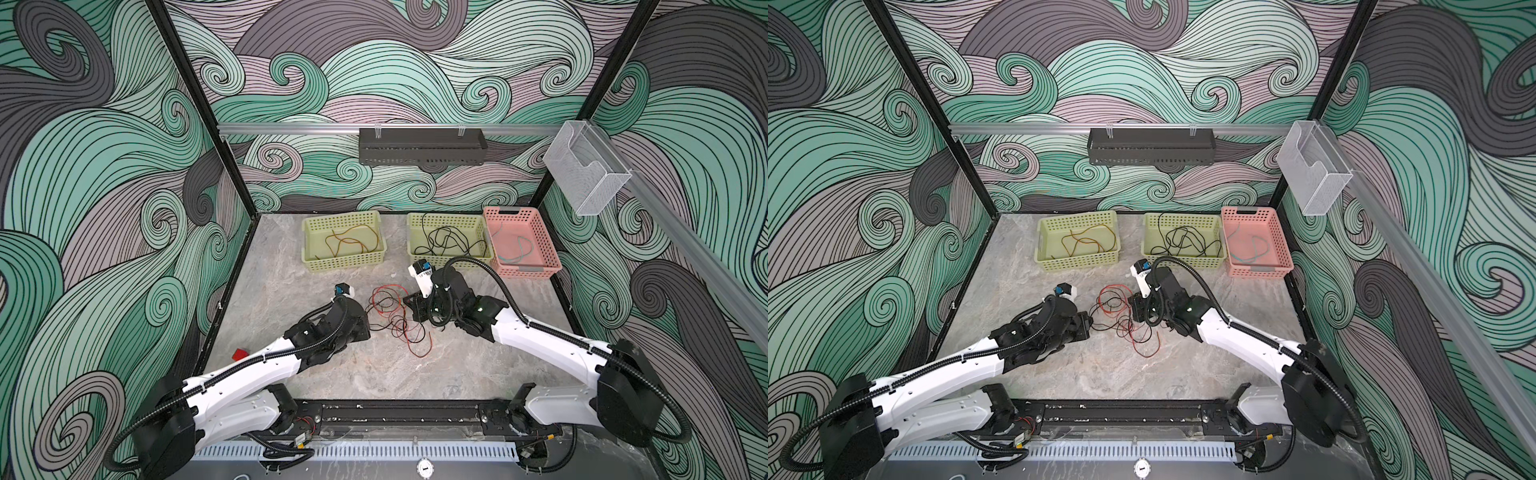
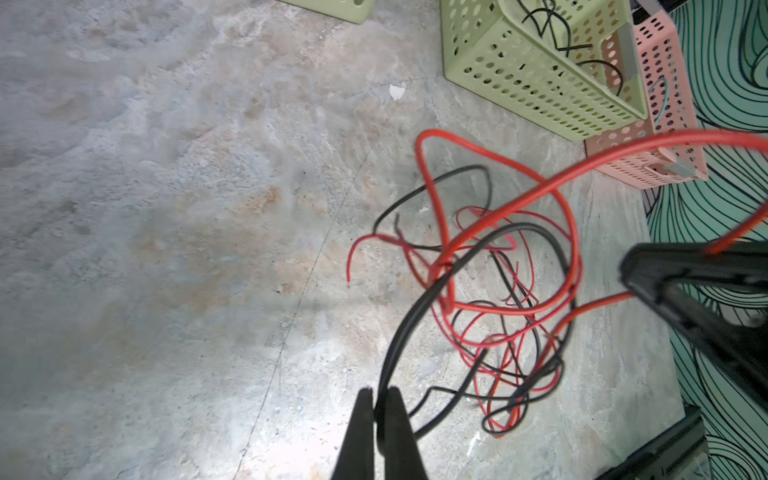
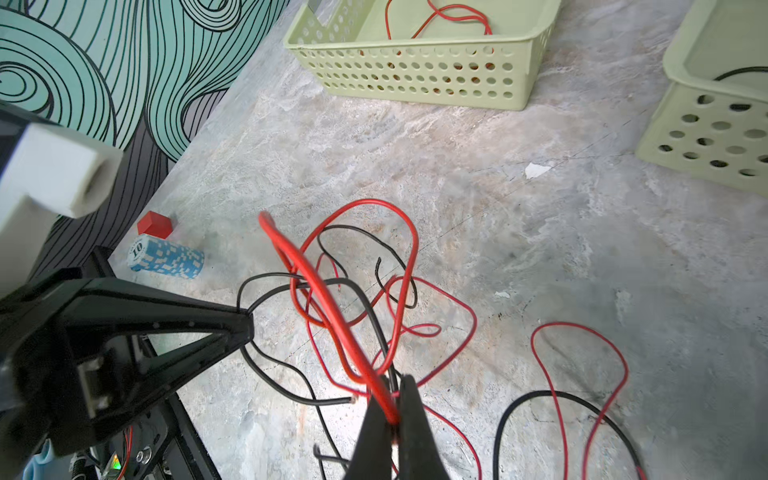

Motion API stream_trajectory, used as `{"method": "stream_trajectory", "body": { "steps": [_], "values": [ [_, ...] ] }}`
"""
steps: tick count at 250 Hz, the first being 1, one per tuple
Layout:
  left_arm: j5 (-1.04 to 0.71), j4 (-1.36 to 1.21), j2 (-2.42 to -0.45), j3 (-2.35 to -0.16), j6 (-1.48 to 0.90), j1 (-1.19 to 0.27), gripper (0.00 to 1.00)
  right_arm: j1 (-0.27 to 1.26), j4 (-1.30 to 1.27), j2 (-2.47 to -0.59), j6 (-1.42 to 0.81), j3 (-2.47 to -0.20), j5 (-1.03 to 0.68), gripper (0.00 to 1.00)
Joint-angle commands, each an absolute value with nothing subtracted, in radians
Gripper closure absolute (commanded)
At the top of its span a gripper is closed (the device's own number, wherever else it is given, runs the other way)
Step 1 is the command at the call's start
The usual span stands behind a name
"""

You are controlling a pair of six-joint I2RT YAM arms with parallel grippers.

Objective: Untangle the cables
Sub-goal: 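Pull a red cable up with the right gripper while the left holds black cable, then raise the red cable with the right gripper while the left gripper releases and withdraws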

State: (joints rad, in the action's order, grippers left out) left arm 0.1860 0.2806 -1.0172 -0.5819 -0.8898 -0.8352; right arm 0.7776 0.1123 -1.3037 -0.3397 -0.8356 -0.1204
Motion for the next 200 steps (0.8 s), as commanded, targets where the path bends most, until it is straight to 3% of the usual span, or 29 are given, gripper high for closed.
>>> {"method": "stream_trajectory", "body": {
  "steps": [1,118,200],
  "values": [
    [0.221,0.349,-0.99,-0.555,-0.885,-0.82,1.0,0.775,0.135,-1.253,-0.336,-0.833,-0.063,1.0],
    [0.282,0.366,-0.862,-0.416,-0.931,-0.776,1.0,0.638,0.145,-0.926,-0.401,-0.784,-0.022,1.0],
    [0.342,0.389,-0.783,-0.371,-0.958,-0.764,1.0,0.371,0.227,-0.757,-0.431,-0.844,0.005,1.0]
  ]
}}
